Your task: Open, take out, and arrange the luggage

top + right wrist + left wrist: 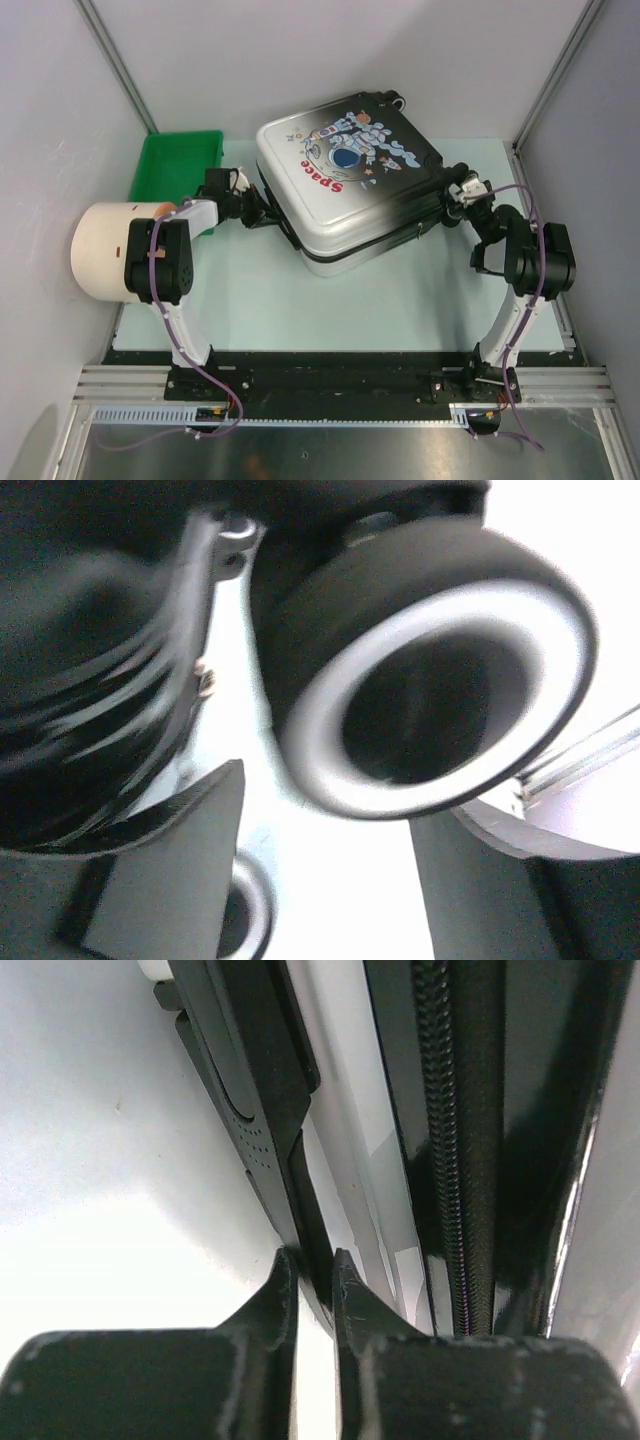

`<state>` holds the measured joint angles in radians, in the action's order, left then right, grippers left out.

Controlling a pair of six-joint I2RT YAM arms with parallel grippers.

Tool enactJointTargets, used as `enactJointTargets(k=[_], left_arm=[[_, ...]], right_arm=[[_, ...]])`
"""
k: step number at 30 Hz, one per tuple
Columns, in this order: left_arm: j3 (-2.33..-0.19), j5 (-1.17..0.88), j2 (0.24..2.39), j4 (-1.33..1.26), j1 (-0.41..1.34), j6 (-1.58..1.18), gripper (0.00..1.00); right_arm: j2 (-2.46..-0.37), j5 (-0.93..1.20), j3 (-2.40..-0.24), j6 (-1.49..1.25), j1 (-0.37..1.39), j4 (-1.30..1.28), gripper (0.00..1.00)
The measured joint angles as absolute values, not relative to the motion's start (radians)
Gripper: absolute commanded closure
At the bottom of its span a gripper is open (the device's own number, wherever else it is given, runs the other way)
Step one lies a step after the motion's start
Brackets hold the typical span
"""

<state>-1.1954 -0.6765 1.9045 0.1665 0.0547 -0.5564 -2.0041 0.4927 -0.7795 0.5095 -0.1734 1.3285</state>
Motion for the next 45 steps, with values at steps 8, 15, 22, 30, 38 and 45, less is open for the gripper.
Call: enactJointTargets(k=[8,15,22,30,38,45], left_arm=[[-1.181,-0.577,1.86,0.17,0.041,-0.468,0.08],[-1.119,-0.478,1.662,0.185,0.043,-0.462,0.04],[-1.073,-0.473,1.439,0.187,0.042,-0.462,0.04],[-0.991,-0.539,1.337,0.212,0.02,-0.47,0.03],[-0.982,-0.645,1.276,0.193,0.07,-0.474,0.03],[-1.013,-0.652,1.35,0.164,0.162,-0.504,0.1]], right_arm=[[-1.62,0.701,-0.596,0.559,-0.292,1.082,0.15],[-1.326,0.796,-0.691,0.546,-0.394,0.575,0.21],[-1.59,0.791,-1.021,0.257,-0.414,0.167,0.3],[-1.88,0.786,-1.21,-0.076,-0.36,0.105,0.31],[-2.074,0.802,-1.237,-0.288,-0.285,0.163,0.47],[-2.087,0.827,-1.236,-0.322,-0.292,0.138,0.73]])
